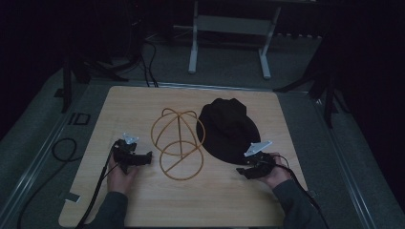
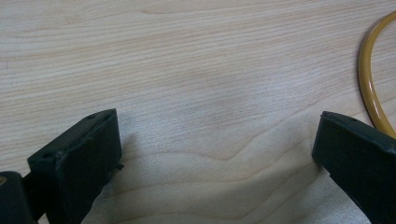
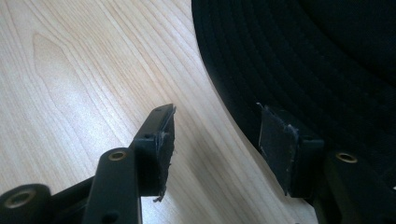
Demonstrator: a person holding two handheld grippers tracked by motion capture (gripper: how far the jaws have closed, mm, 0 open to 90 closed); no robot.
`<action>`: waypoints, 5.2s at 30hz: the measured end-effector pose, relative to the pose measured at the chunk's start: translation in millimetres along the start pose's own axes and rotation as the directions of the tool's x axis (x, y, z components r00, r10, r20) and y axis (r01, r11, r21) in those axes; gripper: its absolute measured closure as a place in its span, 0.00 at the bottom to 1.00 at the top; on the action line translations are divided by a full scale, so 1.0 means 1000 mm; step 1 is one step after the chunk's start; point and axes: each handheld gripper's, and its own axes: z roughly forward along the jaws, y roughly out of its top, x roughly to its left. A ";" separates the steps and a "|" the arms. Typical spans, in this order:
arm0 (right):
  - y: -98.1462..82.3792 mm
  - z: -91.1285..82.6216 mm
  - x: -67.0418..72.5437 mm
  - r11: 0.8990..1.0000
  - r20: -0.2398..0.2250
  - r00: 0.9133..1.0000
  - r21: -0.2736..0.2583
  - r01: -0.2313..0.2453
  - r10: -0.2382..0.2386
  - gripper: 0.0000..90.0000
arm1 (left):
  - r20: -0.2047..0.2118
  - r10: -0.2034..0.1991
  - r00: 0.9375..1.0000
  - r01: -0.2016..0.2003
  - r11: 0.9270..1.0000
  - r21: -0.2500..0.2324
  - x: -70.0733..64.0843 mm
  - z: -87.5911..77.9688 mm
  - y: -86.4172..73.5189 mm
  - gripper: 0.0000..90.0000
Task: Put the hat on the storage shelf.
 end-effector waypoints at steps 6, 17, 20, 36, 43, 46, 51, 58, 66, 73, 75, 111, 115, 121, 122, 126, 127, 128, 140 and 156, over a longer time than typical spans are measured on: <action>0.007 -0.008 -0.008 0.999 -0.018 1.000 0.038 0.004 -0.003 0.50 | -0.001 -0.001 1.000 0.001 1.000 0.002 0.000 0.000 0.000 0.02; 0.026 -0.028 -0.017 0.994 -0.014 1.000 0.104 0.021 -0.019 0.53 | -0.001 -0.001 1.000 0.001 1.000 0.002 0.000 0.000 0.000 0.02; 0.033 -0.032 -0.019 0.992 -0.007 1.000 0.121 0.027 -0.026 0.53 | -0.001 -0.001 1.000 0.001 1.000 0.002 0.000 0.000 0.000 0.02; 0.054 -0.049 -0.044 0.987 0.050 0.998 0.157 -0.032 0.024 0.46 | 0.009 0.007 1.000 -0.007 1.000 -0.001 0.000 0.000 -0.001 0.02; 0.068 -0.047 -0.053 0.983 0.066 0.997 0.178 -0.048 0.037 0.43 | 0.009 0.010 1.000 -0.010 1.000 0.001 0.000 -0.001 0.000 0.02; 0.075 -0.044 -0.057 0.979 0.068 0.997 0.196 -0.055 0.042 0.42 | 0.009 0.010 1.000 -0.010 1.000 0.001 0.000 -0.001 -0.001 0.02; 0.088 -0.037 -0.062 0.973 0.062 0.997 0.222 -0.066 0.053 0.41 | 0.009 0.010 1.000 -0.010 1.000 0.001 0.000 -0.001 0.000 0.02; 0.100 -0.027 -0.067 0.963 0.065 0.996 0.260 -0.075 0.060 0.33 | 0.009 0.009 1.000 -0.009 1.000 0.001 0.000 -0.001 0.000 0.02; 0.114 -0.018 -0.072 0.953 0.065 0.996 0.293 -0.077 0.061 0.26 | 0.011 0.012 1.000 -0.012 1.000 0.001 0.000 0.000 0.000 0.02; 0.124 -0.008 -0.080 0.939 0.060 0.995 0.330 -0.099 0.084 0.24 | 0.011 0.012 1.000 -0.013 1.000 0.002 0.000 0.001 0.001 0.02; 0.127 -0.005 -0.082 0.934 0.062 0.994 0.342 -0.102 0.086 0.24 | 0.012 0.012 1.000 -0.012 1.000 0.003 0.000 0.001 0.001 0.02; 0.151 0.026 -0.098 0.841 0.004 0.991 0.528 -0.119 0.137 0.94 | 0.015 0.010 1.000 -0.010 1.000 0.000 0.000 0.001 0.002 0.02; 0.151 0.026 -0.098 0.844 0.002 0.992 0.524 -0.110 0.128 0.96 | 0.015 0.010 1.000 -0.010 1.000 0.000 0.000 0.001 0.002 0.02; 0.152 0.022 -0.097 0.861 0.005 0.994 0.499 -0.101 0.113 0.97 | 0.015 0.010 1.000 -0.010 1.000 0.000 0.000 0.001 0.002 0.02; 0.152 0.021 -0.096 0.864 0.006 0.994 0.494 -0.097 0.108 0.97 | 0.015 0.010 1.000 -0.010 1.000 0.000 0.000 0.001 0.002 0.02; 0.154 0.015 -0.094 0.880 0.010 0.996 0.467 -0.087 0.093 0.97 | 0.015 0.015 1.000 -0.015 1.000 0.003 0.000 0.001 0.002 0.02; 0.155 0.013 -0.093 0.885 0.013 0.995 0.457 -0.092 0.097 0.97 | 0.015 0.015 1.000 -0.015 1.000 0.003 0.000 0.001 0.002 0.02; 0.156 0.011 -0.093 0.892 0.013 0.995 0.444 -0.090 0.094 0.97 | 0.015 0.015 1.000 -0.015 1.000 0.003 0.000 0.002 0.002 0.02; 0.181 -0.010 -0.079 0.943 -0.016 0.998 0.331 -0.048 0.056 0.97 | 0.016 0.014 1.000 -0.014 1.000 0.001 0.000 0.002 0.002 0.02; 0.182 -0.050 -0.077 0.969 0.000 1.000 0.249 0.000 0.000 0.97 | 0.015 0.014 1.000 -0.014 1.000 0.000 0.000 0.002 0.002 0.02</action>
